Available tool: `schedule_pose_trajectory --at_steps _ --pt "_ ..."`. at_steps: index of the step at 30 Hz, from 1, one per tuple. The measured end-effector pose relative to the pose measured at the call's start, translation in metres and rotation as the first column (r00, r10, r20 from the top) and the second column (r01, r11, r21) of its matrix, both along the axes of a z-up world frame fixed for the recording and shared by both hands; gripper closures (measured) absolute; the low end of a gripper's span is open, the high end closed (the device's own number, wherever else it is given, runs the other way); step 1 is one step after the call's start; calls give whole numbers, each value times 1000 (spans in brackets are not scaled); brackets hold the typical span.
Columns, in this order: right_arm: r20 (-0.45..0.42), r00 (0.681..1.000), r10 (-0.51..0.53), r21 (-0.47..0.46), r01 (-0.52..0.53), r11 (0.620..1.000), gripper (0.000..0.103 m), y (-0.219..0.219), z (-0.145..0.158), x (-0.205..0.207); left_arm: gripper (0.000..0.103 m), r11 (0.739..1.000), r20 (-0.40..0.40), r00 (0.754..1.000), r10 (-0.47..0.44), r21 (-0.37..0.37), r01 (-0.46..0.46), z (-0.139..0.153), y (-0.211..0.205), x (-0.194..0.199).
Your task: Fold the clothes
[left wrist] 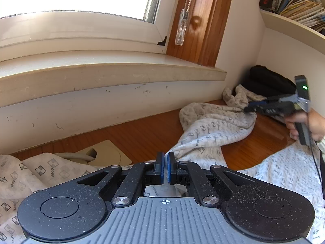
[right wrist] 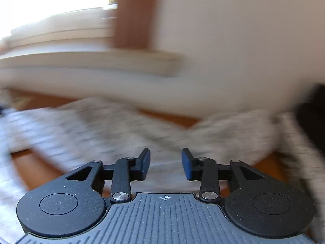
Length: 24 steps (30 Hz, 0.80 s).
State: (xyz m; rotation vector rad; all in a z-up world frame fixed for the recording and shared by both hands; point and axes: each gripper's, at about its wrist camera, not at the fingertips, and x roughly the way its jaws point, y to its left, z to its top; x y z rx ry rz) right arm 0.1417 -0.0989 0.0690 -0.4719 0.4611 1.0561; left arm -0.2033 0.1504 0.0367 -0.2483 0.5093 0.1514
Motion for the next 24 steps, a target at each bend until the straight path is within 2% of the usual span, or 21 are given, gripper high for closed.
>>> schedule_pose_trajectory --at_steps 2,6,7,8,10,14,18,22,24 --pt "12 996 -84 12 84 996 66 3 -4 16 100 1000 1 1000 -1 3 1 0 -1 0" --pt "-11 992 -129 -40 128 991 66 8 -19 36 100 1000 10 1000 -12 6 12 2 -3 -1" --pt "-10 991 -131 -54 130 990 71 7 -22 37 100 1000 15 1000 -19 9 19 3 -4 -1" --pt "-2 992 -130 -60 130 990 89 3 -20 35 100 999 23 999 -30 14 29 4 -6 -2" --pt "12 992 -127 -73 128 989 95 -5 -17 32 100 999 39 998 -50 16 49 6 -9 -4" --pt "6 993 -120 -118 120 986 97 -45 -5 18 100 996 86 992 -87 -5 87 15 -13 -11" --pt "-55 993 -99 -109 93 990 97 -93 12 -2 100 995 128 987 -93 -14 95 23 -12 -19" --pt "-120 992 -42 -154 23 988 95 -113 13 -21 100 997 104 991 -82 1 83 19 -12 -16" --pt "-132 990 -43 -141 25 990 89 -119 12 -22 100 997 88 993 -76 3 76 14 -11 -14"
